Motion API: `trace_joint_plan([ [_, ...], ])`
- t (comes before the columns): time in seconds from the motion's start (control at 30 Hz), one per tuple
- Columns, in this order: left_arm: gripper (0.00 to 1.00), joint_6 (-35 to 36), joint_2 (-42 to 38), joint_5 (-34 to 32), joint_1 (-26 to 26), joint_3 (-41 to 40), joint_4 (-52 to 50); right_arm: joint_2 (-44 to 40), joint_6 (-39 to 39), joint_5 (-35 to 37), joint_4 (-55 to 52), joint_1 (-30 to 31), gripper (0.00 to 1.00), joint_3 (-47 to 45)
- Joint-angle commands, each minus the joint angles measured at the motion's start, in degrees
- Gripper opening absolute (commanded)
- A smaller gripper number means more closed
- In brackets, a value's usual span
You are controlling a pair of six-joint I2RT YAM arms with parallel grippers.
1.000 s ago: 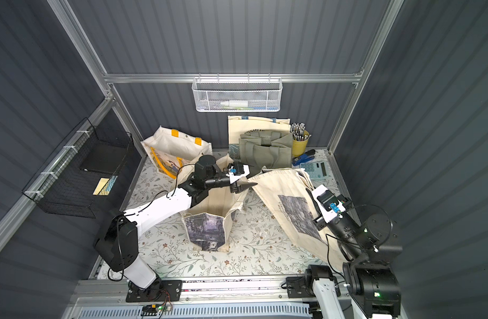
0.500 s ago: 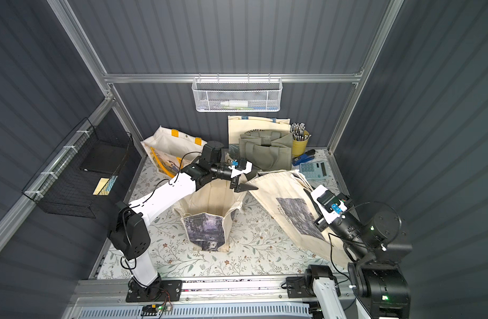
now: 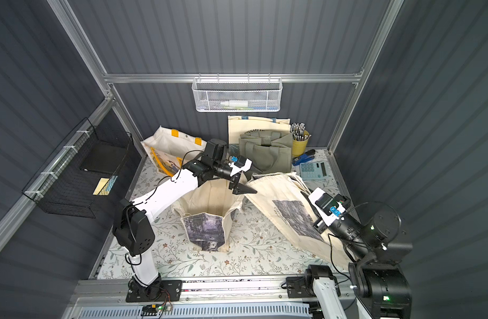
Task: Put away the canvas bag
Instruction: Place the canvas bag at the center of the board.
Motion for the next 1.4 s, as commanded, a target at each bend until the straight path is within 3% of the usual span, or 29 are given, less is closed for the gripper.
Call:
trace_joint_plan([
  [0.0,0.77,-4.7,2.0,5.6,0.4,2.3,-1.6,0.2,-1.0,0.1,5.9,0.4,0.00,1.6],
  [0.27,0.59,-5.7,3.1,8.4,0.4,2.2,-5.8,-1.3,-0.8,4.8,12.3,0.5,0.00,-0.8],
  [0.4,0.30,-6.5,3.3,8.7,0.3,2.3,-6.3,-1.5,-0.4,6.0,14.7,0.6,0.00,-2.4],
  [0.53,0.17,-6.5,3.4,8.7,-0.1,2.3,-7.8,-1.7,0.3,6.5,17.2,0.6,0.00,-3.8],
  [0.63,0.00,-5.0,3.3,8.6,-0.6,3.0,-9.5,-1.4,0.7,7.4,19.1,0.6,0.00,-4.6],
  [0.97,0.00,-5.1,-0.6,-0.6,-5.1,3.6,-12.9,3.4,-1.8,16.6,20.6,0.6,0.00,-5.3],
  [1.37,0.00,-32.8,-10.6,-25.4,-14.2,-12.7,14.5,9.6,-2.8,20.9,29.1,0.5,0.00,-12.0],
])
